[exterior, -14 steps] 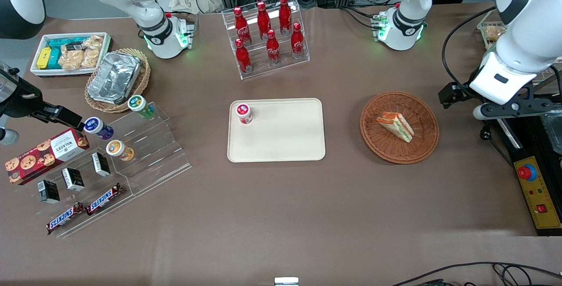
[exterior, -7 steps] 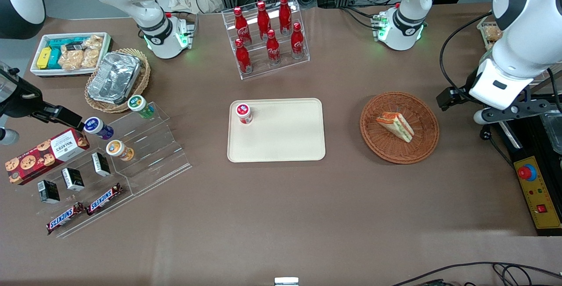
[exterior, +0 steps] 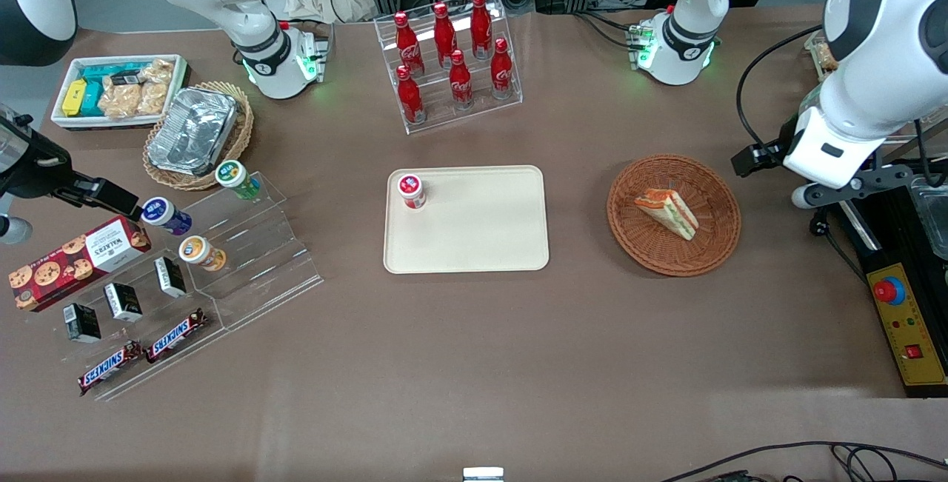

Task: Place sandwich from basket to tray
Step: 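Move the left gripper over the sandwich in the wicker basket, then lower the open left gripper around the sandwich and close it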

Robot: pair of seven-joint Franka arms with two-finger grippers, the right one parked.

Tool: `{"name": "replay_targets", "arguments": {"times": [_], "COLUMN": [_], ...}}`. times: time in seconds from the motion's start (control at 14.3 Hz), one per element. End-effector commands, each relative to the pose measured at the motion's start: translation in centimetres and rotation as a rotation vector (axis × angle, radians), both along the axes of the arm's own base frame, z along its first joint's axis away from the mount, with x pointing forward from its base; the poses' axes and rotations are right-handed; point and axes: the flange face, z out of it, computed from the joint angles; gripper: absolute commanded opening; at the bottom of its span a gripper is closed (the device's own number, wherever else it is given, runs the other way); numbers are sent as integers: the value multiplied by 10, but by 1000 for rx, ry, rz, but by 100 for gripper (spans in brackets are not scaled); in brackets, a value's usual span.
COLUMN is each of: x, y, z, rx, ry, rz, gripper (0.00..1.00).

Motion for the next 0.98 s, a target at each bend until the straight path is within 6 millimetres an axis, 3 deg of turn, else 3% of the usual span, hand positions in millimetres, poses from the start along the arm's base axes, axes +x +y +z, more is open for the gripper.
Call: {"name": "replay_targets", "arguments": {"times": [0.0,0.42,0.91], "x": [-9,-53,-67], "y": [1,-5,-19], "z": [-13,-113,-196], "rx": [22,67,34], "ry": [12,-134,-183], "rz": [24,266,621], "gripper": [99,99,99]}}
